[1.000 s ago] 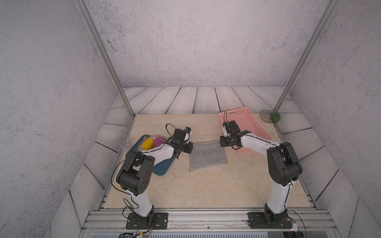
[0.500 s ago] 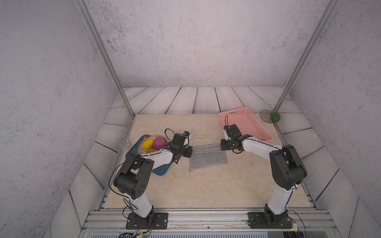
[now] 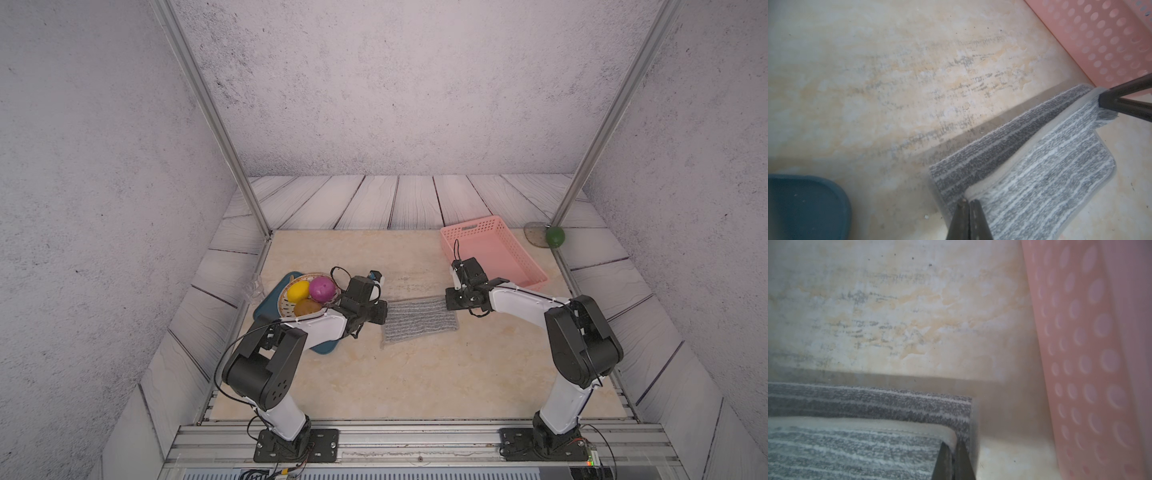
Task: Fold the square dishcloth
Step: Fold the cleaning item at the center of the board.
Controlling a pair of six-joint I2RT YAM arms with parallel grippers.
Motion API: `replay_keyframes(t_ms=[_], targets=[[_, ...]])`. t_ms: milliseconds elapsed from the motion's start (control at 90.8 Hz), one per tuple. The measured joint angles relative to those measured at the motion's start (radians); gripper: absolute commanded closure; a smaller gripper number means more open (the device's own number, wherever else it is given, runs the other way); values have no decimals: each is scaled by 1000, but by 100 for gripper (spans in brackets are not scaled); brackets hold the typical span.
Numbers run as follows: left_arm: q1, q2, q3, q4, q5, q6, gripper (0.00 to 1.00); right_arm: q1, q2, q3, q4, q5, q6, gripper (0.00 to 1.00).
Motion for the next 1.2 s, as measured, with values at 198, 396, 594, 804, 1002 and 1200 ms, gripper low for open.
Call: replay_keyframes(t_ms=[198, 396, 594, 804, 1002, 1200], targets=[[-5, -6, -23, 26, -2, -16, 100, 1, -15, -13, 13, 0, 6, 100], [-11, -35, -52, 31, -3, -25, 100, 7, -31, -31, 15, 0, 12, 100], [-22, -61, -55, 37, -8, -30, 100, 8, -56, -36, 16, 1, 12, 100], [-39, -63, -81, 41, -15, -38, 100, 12, -63, -40, 15, 1, 13, 100], [-52, -63, -92, 43, -19, -45, 97, 18, -62, -50, 18, 1, 16, 100], [-61, -63, -102, 51, -23, -55, 83, 21, -62, -66, 20, 1, 18, 99]])
